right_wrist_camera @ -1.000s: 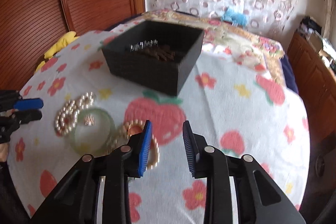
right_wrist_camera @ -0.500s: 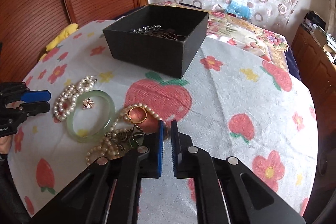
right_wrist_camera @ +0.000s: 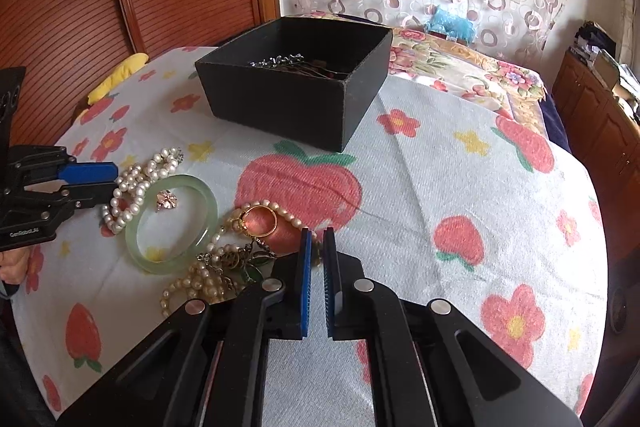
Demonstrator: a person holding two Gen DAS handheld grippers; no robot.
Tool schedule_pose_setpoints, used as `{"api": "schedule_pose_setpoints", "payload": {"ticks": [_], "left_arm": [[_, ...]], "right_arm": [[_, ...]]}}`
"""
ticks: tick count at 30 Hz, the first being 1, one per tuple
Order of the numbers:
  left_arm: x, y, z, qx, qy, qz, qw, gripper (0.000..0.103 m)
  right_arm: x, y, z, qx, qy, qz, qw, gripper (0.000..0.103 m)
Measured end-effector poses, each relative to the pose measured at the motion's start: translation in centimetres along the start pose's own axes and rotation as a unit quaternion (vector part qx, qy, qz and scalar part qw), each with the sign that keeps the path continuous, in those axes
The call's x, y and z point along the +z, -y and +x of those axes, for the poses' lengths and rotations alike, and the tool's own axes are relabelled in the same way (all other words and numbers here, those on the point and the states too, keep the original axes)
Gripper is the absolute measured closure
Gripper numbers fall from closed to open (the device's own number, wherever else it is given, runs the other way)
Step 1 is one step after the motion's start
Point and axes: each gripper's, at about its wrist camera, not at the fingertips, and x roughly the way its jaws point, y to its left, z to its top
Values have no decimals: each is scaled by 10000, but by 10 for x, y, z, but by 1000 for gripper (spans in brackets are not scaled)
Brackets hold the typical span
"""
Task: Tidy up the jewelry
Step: 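Grasp the pearl necklace with the left tool while the right tool grasps the gold chain necklace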
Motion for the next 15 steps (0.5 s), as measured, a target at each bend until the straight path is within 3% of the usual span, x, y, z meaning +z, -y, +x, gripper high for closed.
{"api": "schedule_pose_setpoints", "payload": {"ticks": [5, 6, 7, 8, 15], "left_arm": [[4, 4, 4, 59, -30, 156, 9999, 79], [4, 4, 4, 53, -32, 163, 9998, 83], [4, 5, 4, -51, -41, 178, 9998, 95], [4, 6, 2, -106, -32, 203, 9997, 96], [5, 13, -40, -107, 568, 166, 9982, 96]], "right_arm": [[0, -1, 0, -8, 3, -6, 10000, 97], [0, -1, 0, -5, 2, -4, 10000, 97], [0, -1, 0, -3, 2, -2, 10000, 97], [0, -1, 0, -6, 2, -4, 10000, 97], [0, -1, 0, -13, 3, -9, 10000, 97]]}}
